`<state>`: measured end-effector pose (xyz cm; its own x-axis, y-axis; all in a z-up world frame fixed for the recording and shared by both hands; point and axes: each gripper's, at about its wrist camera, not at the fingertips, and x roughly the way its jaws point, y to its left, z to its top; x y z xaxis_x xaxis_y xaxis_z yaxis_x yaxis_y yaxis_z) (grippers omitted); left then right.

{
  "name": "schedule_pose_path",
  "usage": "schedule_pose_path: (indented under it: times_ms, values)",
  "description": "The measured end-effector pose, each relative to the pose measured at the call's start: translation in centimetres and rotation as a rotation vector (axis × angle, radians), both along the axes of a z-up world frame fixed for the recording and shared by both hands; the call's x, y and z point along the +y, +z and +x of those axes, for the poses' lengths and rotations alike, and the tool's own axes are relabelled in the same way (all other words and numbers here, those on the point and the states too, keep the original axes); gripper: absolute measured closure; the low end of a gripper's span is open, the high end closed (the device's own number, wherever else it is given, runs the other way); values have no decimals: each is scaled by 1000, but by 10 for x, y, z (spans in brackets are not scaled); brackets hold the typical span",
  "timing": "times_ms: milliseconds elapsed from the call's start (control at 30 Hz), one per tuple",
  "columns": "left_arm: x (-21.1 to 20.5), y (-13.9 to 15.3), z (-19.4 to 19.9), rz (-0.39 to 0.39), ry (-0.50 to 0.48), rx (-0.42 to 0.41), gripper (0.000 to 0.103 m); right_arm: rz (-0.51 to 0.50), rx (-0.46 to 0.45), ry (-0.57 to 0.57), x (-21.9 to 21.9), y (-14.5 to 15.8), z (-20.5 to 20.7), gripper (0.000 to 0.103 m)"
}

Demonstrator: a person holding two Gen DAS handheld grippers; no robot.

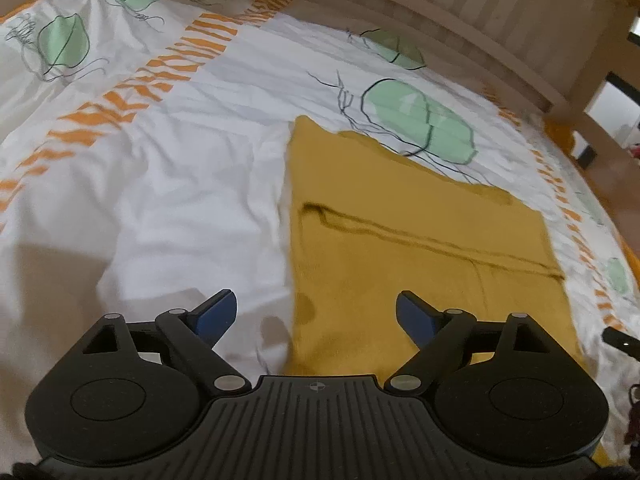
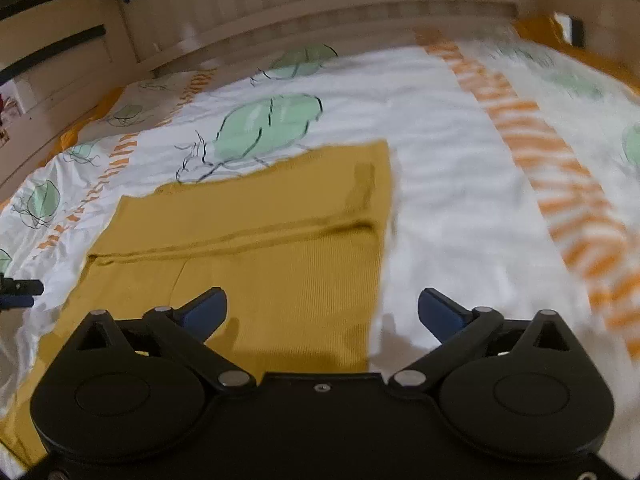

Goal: Fold small clothes
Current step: 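Move both open grippers along the folded sweater toward its hem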

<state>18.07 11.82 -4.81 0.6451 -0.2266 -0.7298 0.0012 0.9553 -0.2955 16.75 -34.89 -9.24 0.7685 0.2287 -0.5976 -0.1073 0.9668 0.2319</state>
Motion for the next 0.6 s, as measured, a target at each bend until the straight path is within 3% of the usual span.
schedule_pose_path:
  times_ms: [333,600]
  values:
    - [-11,-2,-69,33,-43,19,15,64,111,-45,-4,-5,-55,1]
    - [-10,-15,-101,23,-33,47,15,138,170,-58,-6,-19,-85,1]
